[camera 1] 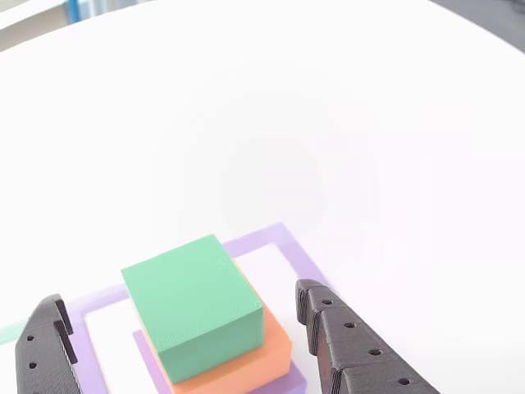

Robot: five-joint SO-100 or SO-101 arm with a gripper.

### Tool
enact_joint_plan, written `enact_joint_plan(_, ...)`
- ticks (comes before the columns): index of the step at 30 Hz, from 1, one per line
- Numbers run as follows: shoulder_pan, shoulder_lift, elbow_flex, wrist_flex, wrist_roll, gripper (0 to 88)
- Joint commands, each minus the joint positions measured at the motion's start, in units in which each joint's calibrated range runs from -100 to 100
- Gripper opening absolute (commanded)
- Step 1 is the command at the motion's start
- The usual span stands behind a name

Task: Tower of hanoi

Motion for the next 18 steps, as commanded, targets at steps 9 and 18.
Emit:
enact_joint_plan(9, -1.44, 4.22, -3.71, -5.63, 0.00, 30.3)
enact_joint_plan(18, -1.92, 5.59, -3.89, -6.36, 0.00, 25.7)
